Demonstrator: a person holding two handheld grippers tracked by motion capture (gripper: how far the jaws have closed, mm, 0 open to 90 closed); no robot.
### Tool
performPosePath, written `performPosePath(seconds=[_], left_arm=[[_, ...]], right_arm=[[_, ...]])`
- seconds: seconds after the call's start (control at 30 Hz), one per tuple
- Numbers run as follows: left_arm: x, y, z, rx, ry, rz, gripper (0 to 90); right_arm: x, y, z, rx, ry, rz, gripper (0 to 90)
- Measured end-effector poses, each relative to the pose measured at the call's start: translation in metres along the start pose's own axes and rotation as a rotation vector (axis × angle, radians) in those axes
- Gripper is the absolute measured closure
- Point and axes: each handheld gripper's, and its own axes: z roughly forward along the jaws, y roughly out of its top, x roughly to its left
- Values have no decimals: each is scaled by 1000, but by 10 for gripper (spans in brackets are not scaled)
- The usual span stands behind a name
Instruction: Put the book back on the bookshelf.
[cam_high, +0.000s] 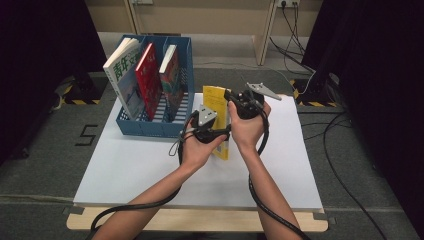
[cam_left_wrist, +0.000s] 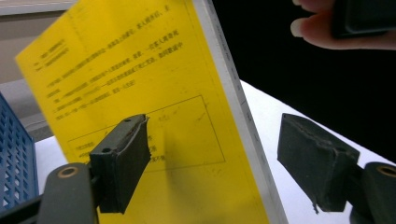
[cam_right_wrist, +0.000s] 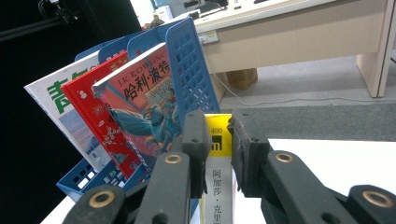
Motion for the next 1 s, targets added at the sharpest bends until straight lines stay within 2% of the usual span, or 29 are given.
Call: performPosePath(seconds=[0.13, 0.3, 0.5, 0.63, 0.77, 0.87, 1.0], left_arm=[[-2, -1, 6, 10, 6, 13, 253], [0, -1, 7, 15, 20, 32, 336], [8, -1, 11, 27, 10, 22, 386], [14, -6, 15, 39, 20, 22, 428], [14, -9, 14, 33, 23, 27, 439], [11, -9, 12, 32, 46, 43, 445], [10, -10, 12, 23, 71, 22, 423]], right_arm=[[3, 0, 1, -1, -7, -13, 773], [4, -1, 0, -4, -13, -18, 772], [7, -2, 1, -14, -29, -27, 772], [8, -4, 0, -12, -39, -30, 771], [10, -6, 1, -3, -41, -31, 772], [13, -6, 1, -3, -46, -36, 771], [16, -7, 0, -9, -50, -45, 771]])
